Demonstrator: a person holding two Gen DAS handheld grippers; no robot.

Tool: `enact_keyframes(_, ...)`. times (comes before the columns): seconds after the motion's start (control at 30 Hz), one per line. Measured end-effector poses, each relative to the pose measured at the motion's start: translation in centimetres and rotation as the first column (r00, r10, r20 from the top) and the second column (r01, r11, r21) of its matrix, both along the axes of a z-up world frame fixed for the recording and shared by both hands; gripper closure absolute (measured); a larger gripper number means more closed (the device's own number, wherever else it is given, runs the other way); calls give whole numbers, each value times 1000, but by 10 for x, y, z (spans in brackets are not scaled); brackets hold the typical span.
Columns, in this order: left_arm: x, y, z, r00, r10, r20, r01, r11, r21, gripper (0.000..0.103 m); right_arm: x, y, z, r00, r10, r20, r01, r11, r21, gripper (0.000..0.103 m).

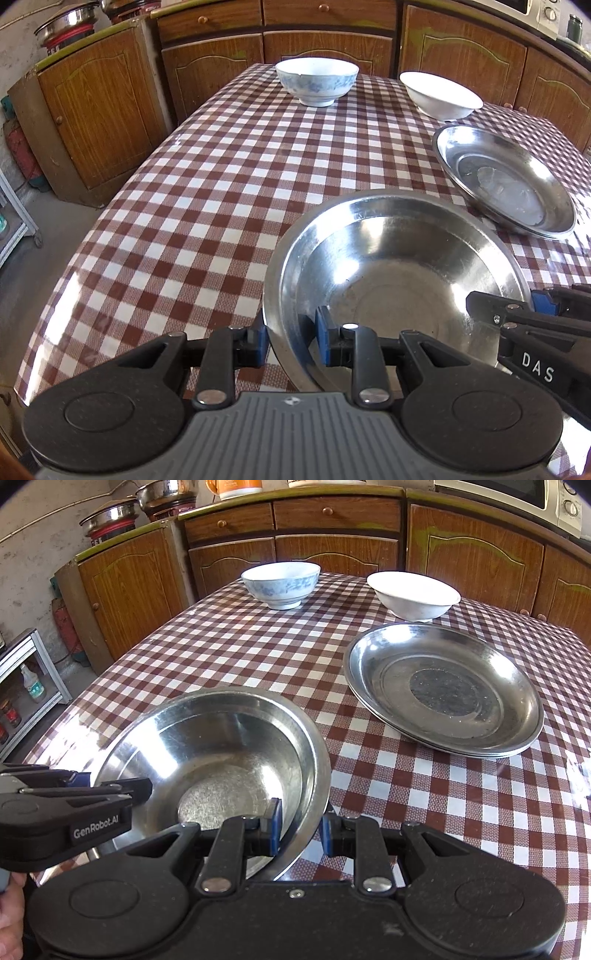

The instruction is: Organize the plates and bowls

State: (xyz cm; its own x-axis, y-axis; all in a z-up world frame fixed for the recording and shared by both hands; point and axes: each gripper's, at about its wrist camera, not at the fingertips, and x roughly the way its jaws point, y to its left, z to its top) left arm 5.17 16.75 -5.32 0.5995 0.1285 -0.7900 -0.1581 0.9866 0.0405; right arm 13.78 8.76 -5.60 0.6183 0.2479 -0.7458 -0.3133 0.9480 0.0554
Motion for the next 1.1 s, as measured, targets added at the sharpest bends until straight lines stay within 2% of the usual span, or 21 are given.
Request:
enact_keyframes(0.23,4,0,-1,1000,-9,8,9,1000,7,76,4,-1,-2,1000,-9,-4,9,1000,14,74)
enact_keyframes(0.3,4,1,0,1000,-1,8,1,1000,-4,76,4,0,-2,1000,-3,-5,3,1000,11,69)
enact_keyframes(0.37,3,0,-1,1000,6,3,-6,1000,-15,75,3,2,-2,1000,5,-2,-5,1000,8,60)
enact_keyframes(0.43,2,0,-1,1000,11,1,-11,1000,-20,74,2,2,-1,1000,8,4,-8,1000,6,59)
enact_keyframes(0.47,1,0,0,1000,16,1,-16,1000,-20,73,1,1,-1,1000,7,7,-7,1000,4,54)
enact_keyframes(0.53,0,1,2,1000,26,3,-26,999,-20,70,-1,-2,2,1000,-3,22,3,1000,-1,50)
enact_keyframes(0.67,-1,3,11,999,46,11,-46,999,-14,57,-5,-9,14,998,-17,56,16,1000,6,39)
enact_keyframes(0.73,-2,3,17,998,52,21,-52,999,-9,54,-9,-12,22,996,-19,89,19,1000,2,36)
enact_keyframes(1.0,-4,-4,44,997,51,62,-50,998,-23,30,-15,-23,54,989,-40,141,34,999,42,31)
enact_keyframes(1.1,-5,-8,52,996,40,74,-38,999,-23,24,-16,-27,64,989,-45,144,37,998,58,24)
